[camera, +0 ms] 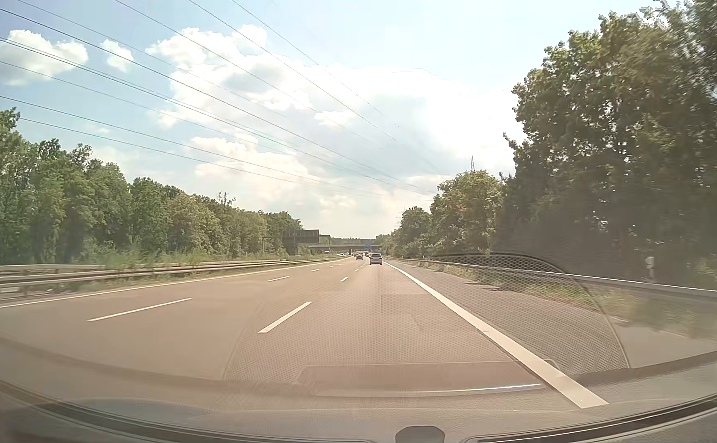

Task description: Follow the waypoints while adhering to traffic rules and regulations

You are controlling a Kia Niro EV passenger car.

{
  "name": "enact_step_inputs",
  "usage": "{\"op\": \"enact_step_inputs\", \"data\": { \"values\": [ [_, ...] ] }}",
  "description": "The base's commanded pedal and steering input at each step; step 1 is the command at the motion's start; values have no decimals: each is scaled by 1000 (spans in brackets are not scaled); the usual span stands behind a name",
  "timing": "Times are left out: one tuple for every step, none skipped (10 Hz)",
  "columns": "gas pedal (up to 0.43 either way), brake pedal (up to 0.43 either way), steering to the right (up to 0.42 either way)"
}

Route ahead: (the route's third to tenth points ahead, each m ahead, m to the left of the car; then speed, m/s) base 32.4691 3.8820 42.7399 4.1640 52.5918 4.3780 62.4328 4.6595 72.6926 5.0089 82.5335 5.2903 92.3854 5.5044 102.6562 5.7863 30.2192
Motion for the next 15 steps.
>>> {"op": "enact_step_inputs", "data": {
  "values": [
    [189,30,-1],
    [189,30,-1],
    [189,30,-1],
    [189,30,-1],
    [189,30,-2],
    [189,30,-3],
    [189,30,-4],
    [189,30,-3],
    [189,30,-4],
    [189,30,-5],
    [189,30,-5],
    [189,30,-5],
    [189,30,-4],
    [189,30,-4],
    [189,30,-4]
  ]
}}
